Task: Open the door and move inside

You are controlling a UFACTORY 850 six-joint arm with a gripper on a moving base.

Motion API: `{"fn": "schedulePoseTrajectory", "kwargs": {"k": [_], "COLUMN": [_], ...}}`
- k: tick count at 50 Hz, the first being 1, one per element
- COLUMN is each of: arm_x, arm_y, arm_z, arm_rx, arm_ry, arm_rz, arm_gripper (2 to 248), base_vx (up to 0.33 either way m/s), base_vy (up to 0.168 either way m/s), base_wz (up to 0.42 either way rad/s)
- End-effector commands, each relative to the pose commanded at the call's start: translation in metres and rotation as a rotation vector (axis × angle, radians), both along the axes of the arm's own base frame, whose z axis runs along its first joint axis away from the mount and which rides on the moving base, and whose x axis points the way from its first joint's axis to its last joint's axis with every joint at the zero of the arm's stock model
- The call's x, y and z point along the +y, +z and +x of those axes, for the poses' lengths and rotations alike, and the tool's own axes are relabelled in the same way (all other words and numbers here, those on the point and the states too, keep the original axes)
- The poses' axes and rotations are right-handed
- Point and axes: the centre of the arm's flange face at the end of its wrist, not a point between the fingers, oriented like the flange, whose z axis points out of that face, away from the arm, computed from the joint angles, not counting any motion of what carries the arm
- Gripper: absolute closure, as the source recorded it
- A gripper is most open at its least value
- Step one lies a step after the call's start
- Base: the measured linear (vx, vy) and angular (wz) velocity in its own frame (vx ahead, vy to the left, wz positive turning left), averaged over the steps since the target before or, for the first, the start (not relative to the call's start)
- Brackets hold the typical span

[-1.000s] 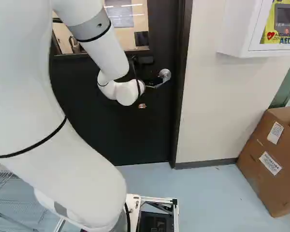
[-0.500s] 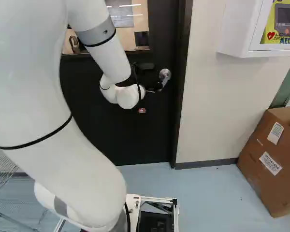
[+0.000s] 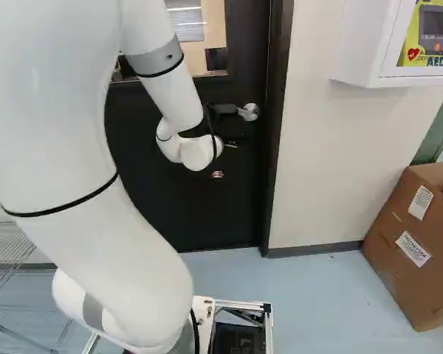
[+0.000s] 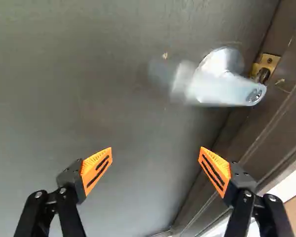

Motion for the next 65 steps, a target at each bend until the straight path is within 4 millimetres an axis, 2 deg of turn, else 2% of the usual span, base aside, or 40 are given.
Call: {"fn": "schedulePoseTrajectory", "kwargs": {"k": [18,47,65], "arm_x": [-0.003,-0.013,-0.013], "arm_y": [-0.001,-0.004,-0.005], "arm_z": [0.006,0.030,0.052], "arm_rx": [-0.004,-0.010,-0.010], "arm_ry": [-0.057,-0.247,-0.261], "arm_rz": [0.030,0.137,0.150], "arm_gripper": [3,3,3], "base_vx": [0.000,0.000,0.000], "base_vy": [0.000,0.000,0.000], "base_wz": [0.000,0.000,0.000]}}
